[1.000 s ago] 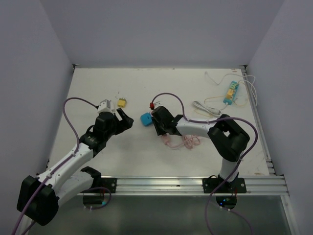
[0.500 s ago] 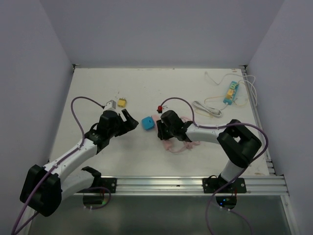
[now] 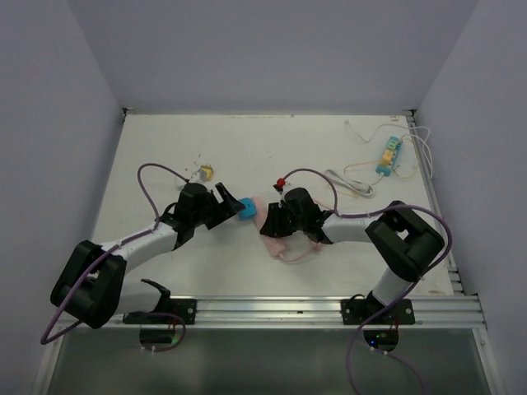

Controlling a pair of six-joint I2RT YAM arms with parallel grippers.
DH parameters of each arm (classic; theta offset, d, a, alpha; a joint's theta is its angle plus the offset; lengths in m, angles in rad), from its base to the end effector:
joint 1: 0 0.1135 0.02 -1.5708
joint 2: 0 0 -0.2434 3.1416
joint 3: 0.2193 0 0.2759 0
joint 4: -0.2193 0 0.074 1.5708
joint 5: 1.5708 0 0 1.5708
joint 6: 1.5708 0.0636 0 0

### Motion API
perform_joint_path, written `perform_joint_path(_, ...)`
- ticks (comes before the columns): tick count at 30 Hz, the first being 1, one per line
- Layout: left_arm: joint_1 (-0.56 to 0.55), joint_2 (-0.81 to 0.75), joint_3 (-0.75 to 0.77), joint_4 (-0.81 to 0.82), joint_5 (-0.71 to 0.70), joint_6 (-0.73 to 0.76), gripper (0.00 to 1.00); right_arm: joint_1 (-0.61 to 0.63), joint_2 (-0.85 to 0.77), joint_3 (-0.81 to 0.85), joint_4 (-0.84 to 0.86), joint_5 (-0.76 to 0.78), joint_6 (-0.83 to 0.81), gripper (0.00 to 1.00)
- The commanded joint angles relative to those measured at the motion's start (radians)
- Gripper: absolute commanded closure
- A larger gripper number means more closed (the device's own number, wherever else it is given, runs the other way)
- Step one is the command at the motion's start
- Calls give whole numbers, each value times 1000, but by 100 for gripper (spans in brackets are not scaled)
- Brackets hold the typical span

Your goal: Pull the plug off the socket

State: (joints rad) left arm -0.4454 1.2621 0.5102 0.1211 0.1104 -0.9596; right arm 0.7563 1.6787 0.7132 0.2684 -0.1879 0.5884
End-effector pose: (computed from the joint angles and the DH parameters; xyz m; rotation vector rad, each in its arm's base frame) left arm 0.2628 -0.1332 0.1244 -0.5332 2.2871 -0.8695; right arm 0.2489 0.2512 0.0806 -0.3094 2.4054 0.8832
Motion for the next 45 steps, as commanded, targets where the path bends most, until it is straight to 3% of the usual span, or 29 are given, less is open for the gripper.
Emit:
perform_joint_path(1, 1, 48, 17, 121, 43, -37, 18, -9, 30, -26, 74, -77, 45, 100)
perform_joint_path(20, -15, 217, 86, 227, 80, -80, 45, -14, 62, -31, 100, -91, 50, 100)
perform_joint_path(26, -21, 197, 94, 213, 72, -88, 67, -14, 65, -29, 86, -71, 42, 100)
perform_joint_path(31, -24, 184, 102, 178, 48, -84, 78, -14, 67, -26, 72, -56, 36, 100)
perform_joint_path(36, -24, 188, 85, 193, 58, -105, 100, -14, 61, -29, 65, -38, 40, 100)
perform_joint_path(45, -24, 91, 10, 239, 32, -232, 100, -14, 65, -43, 31, 77, 73, 100)
